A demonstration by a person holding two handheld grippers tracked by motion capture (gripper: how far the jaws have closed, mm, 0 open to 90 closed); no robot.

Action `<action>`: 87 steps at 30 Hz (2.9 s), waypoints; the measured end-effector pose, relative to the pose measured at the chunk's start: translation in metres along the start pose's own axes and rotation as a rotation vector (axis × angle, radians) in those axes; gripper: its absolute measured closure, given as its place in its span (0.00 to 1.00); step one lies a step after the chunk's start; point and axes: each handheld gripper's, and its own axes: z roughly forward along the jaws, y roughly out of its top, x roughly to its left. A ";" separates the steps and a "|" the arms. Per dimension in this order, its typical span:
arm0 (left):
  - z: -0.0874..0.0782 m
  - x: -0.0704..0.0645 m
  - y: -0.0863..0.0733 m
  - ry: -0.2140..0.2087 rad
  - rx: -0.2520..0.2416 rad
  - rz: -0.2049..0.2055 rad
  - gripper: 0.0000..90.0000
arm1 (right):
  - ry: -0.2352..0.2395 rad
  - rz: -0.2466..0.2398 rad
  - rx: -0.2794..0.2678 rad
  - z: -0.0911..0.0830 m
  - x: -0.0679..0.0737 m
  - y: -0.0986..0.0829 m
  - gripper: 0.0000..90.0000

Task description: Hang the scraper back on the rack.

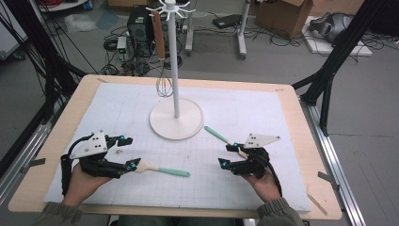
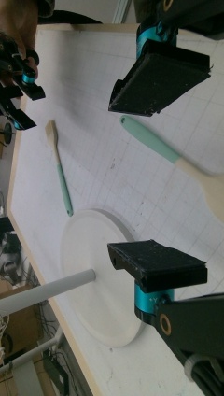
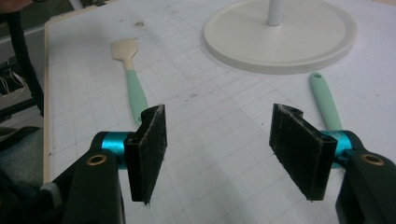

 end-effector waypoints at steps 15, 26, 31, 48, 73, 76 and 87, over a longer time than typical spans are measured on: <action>0.014 -0.002 0.000 -0.078 0.055 0.068 0.34 | -0.028 0.006 0.006 -0.017 -0.005 -0.012 0.37; 0.036 0.006 -0.011 -0.183 0.153 0.111 0.42 | -0.040 0.010 0.006 -0.020 -0.008 -0.014 0.36; 0.047 0.008 -0.012 -0.211 0.188 0.125 0.47 | -0.044 0.007 0.002 -0.020 -0.008 -0.014 0.36; 0.085 0.011 -0.027 -0.310 0.339 0.136 0.67 | -0.042 -0.004 0.014 -0.015 -0.009 -0.013 0.36; 0.096 0.009 -0.034 -0.355 0.425 0.136 0.80 | -0.045 -0.008 0.014 -0.015 -0.007 -0.013 0.35; 0.096 0.009 -0.035 -0.341 0.423 0.133 0.85 | -0.042 -0.007 0.016 -0.014 -0.007 -0.013 0.35; 0.096 0.005 -0.033 -0.333 0.426 0.173 0.88 | -0.040 -0.003 0.022 -0.010 -0.007 -0.014 0.35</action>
